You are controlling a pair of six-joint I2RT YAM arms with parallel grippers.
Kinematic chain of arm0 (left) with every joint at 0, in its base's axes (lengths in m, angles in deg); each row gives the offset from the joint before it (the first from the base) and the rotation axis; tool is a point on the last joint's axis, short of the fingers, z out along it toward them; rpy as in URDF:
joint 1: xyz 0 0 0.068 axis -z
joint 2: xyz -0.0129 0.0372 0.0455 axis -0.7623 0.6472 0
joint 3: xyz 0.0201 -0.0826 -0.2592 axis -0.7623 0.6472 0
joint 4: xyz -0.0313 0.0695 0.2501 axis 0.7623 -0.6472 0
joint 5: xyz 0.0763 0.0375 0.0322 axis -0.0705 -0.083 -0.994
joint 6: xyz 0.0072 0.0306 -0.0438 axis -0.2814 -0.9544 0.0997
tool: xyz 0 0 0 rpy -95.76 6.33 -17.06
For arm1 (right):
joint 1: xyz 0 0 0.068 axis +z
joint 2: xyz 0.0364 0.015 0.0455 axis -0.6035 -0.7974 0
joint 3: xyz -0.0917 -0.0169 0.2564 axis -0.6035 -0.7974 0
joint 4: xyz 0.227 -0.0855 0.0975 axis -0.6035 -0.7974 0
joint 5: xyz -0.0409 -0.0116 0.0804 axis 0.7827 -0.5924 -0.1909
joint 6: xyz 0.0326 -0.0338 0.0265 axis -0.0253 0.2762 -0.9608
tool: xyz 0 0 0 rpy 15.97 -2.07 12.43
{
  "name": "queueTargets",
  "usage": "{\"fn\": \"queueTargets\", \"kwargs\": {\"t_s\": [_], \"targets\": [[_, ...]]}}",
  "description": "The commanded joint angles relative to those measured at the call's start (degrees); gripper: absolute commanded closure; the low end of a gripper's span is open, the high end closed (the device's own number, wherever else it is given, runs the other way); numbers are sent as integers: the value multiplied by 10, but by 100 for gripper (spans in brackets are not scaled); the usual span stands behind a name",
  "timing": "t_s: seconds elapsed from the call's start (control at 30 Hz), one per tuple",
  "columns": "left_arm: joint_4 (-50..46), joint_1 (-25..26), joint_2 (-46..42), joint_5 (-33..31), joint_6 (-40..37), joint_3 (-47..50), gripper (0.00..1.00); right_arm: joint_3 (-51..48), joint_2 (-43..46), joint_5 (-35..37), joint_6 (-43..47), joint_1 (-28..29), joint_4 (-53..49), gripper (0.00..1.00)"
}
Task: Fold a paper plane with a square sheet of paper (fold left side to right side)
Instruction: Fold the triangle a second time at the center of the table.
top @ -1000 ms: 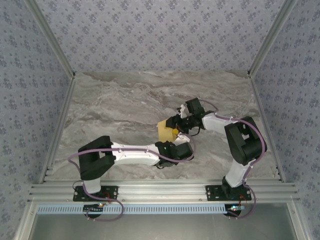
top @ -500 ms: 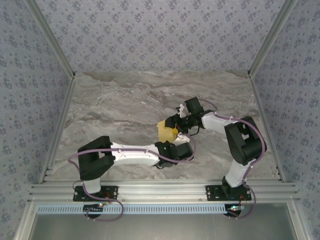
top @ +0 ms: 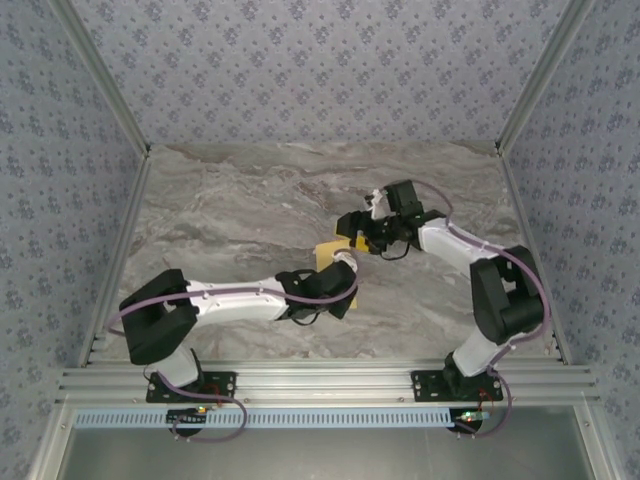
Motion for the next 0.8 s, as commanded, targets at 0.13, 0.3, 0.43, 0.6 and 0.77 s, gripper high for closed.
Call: {"fn": "queueTargets", "kwargs": {"t_s": [0.13, 0.3, 0.43, 0.6, 0.77], "targets": [[71, -65, -49, 131, 27, 48, 100, -66, 110, 64, 91, -22, -63, 32], [71, -108, -64, 190, 19, 66, 100, -155, 162, 71, 84, -5, -30, 45], [75, -137, -70, 221, 10, 80, 100, -223, 178, 79, 52, 28, 19, 64], [69, -164, -70, 231, -1, 87, 100, -261, 164, 136, 31, 88, 41, 84], [63, -176, -64, 233, -13, 86, 100, -254, 127, 172, 30, 121, 23, 87]]}}
